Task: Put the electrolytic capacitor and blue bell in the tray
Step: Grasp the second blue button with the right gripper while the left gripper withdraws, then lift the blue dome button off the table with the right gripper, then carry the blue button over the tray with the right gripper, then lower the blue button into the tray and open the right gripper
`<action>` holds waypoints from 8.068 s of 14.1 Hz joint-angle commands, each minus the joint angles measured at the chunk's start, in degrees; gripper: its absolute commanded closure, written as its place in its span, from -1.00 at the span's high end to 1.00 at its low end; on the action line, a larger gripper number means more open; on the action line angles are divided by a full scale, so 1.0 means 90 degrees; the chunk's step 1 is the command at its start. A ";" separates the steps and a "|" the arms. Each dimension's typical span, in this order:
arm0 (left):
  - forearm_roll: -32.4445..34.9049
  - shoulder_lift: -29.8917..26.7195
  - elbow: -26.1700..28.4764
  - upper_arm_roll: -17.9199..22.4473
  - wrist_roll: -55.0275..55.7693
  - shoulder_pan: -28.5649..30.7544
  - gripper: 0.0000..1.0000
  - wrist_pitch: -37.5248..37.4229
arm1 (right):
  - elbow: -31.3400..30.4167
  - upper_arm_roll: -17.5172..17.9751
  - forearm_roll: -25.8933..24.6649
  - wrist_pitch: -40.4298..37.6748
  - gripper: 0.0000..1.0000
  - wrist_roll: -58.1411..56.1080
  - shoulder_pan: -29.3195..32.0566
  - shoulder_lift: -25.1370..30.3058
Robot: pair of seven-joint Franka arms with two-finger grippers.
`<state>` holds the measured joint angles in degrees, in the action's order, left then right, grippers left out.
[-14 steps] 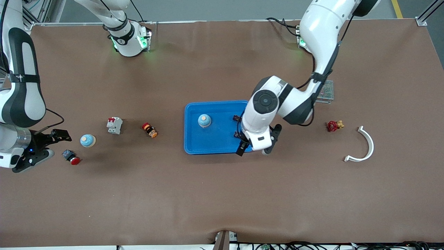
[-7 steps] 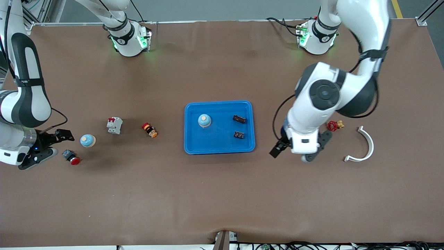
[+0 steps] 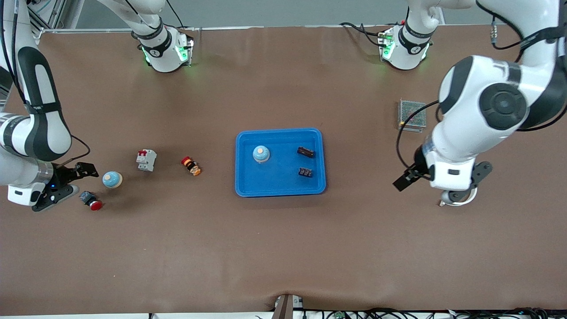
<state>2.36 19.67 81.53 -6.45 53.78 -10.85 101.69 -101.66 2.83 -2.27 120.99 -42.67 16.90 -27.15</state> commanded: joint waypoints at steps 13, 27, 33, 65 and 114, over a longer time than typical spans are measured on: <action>0.0001 -0.1451 0.0753 0.0023 -0.3220 0.0844 1.00 -0.0947 | -0.0862 0.0164 0.0057 0.1235 1.00 -0.0141 0.0104 -0.0128; -0.0028 -0.2576 0.1410 0.0004 -0.4628 0.1167 1.00 -0.1259 | -0.1233 0.0164 0.0047 0.2054 1.00 -0.0697 0.0202 -0.0479; -0.0028 -0.2615 0.1244 0.0023 -0.5125 0.1167 1.00 -0.1562 | -0.1243 0.0164 0.0047 0.2065 1.00 -0.0873 0.0290 -0.0548; -0.0048 -0.2576 0.1195 0.0033 -0.5321 0.1255 1.00 -0.1631 | 0.0561 0.0183 0.0057 -0.0266 -0.16 -0.0640 -0.0110 -0.0334; -0.0106 -0.2576 0.1117 0.0003 -0.5321 0.1264 1.00 -0.1650 | 0.1423 0.0125 0.0057 0.1127 -0.17 0.9771 -0.5746 -0.1426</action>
<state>2.23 -3.19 92.11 -6.30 7.12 0.10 87.70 -88.34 4.11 -0.41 130.15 44.35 -34.35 -39.86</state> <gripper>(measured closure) 0.000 0.339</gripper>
